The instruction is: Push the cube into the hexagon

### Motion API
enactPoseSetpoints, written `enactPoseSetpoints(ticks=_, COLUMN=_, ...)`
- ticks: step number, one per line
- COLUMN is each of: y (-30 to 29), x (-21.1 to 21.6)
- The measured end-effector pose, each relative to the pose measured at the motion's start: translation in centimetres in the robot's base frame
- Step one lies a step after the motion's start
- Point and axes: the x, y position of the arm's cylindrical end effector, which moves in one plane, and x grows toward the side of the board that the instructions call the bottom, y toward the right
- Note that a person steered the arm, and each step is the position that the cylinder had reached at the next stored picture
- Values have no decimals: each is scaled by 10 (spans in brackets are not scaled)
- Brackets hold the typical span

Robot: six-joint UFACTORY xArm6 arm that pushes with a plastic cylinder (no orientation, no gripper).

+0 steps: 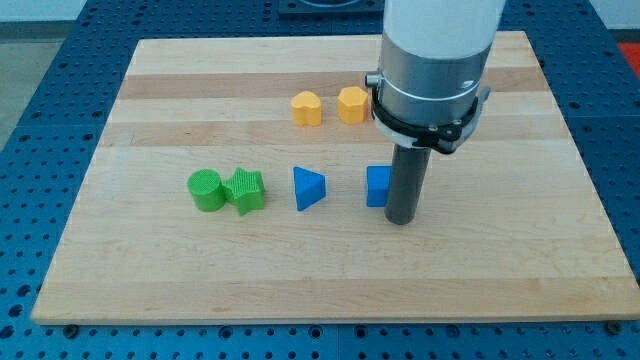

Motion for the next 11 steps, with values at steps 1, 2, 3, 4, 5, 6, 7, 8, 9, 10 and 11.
enactPoseSetpoints(ticks=1, y=1, x=-6)
enactPoseSetpoints(ticks=2, y=-4, x=-13)
enactPoseSetpoints(ticks=3, y=-18, x=-20)
enactPoseSetpoints(ticks=4, y=-29, x=-32)
enactPoseSetpoints(ticks=5, y=-35, x=-47)
enactPoseSetpoints(ticks=6, y=-35, x=-66)
enactPoseSetpoints(ticks=7, y=-35, x=-85)
enactPoseSetpoints(ticks=8, y=-35, x=-112)
enactPoseSetpoints(ticks=9, y=-35, x=-142)
enactPoseSetpoints(ticks=10, y=-35, x=-168)
enactPoseSetpoints(ticks=11, y=-38, x=-174)
